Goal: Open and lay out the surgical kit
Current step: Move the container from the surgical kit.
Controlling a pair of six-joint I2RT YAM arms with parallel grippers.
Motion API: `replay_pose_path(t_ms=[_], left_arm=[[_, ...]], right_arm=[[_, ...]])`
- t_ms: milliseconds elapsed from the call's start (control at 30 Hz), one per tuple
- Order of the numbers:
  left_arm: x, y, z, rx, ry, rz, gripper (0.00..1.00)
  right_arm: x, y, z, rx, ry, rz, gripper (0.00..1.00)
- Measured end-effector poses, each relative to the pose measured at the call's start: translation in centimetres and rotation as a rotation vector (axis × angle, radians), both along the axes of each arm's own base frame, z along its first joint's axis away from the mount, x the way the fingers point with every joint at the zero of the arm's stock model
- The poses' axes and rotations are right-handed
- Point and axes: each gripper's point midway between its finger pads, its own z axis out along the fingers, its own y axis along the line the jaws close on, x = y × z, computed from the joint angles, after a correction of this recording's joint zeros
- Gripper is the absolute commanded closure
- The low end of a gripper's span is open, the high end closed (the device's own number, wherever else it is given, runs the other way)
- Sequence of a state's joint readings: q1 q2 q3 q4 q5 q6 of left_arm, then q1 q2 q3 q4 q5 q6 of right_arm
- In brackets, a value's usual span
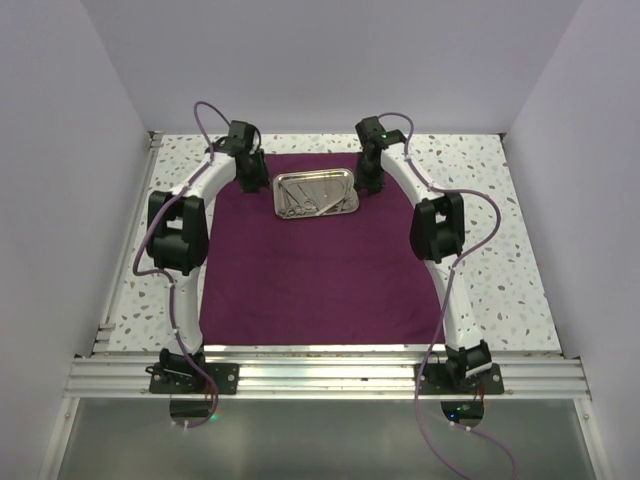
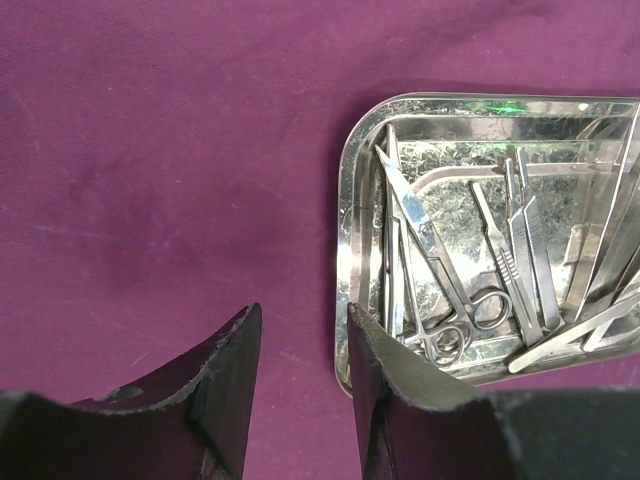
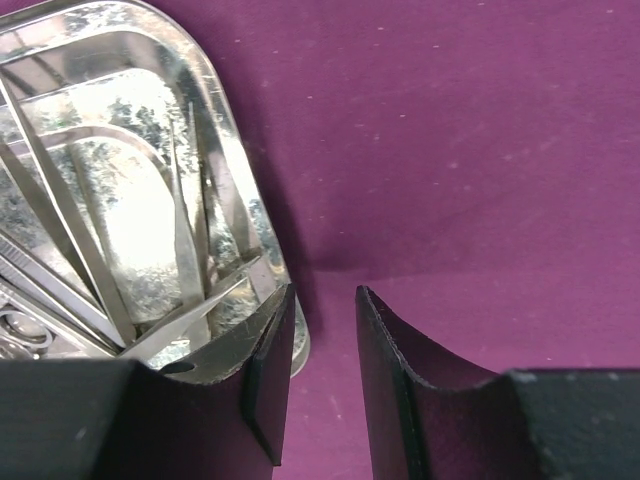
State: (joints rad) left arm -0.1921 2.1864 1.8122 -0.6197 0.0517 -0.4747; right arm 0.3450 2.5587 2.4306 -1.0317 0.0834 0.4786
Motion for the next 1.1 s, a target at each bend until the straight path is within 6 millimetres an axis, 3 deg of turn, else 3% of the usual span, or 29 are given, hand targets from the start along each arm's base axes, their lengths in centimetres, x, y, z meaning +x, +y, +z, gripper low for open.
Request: replay_pose_path(t_ms=[367, 867, 1100], left_arm=[[-0.1, 0.1, -0.7, 0.009, 0.011, -0.005, 0.61], [-0.4, -0.4, -3.5, -0.004, 0.061, -0.032, 0.61], [-0.2, -0.6, -3.5, -0.009, 0.051, -0.044, 0.62]], right_arm=[[0.1, 0.4, -0.3, 0.015, -0.004, -0.009, 0.65], [-0.6, 2.0, -1.6, 0.012, 0.016, 0.02, 0.74], [-0.5, 2.0, -1.7, 0.012, 0.018, 0.02, 0.76]])
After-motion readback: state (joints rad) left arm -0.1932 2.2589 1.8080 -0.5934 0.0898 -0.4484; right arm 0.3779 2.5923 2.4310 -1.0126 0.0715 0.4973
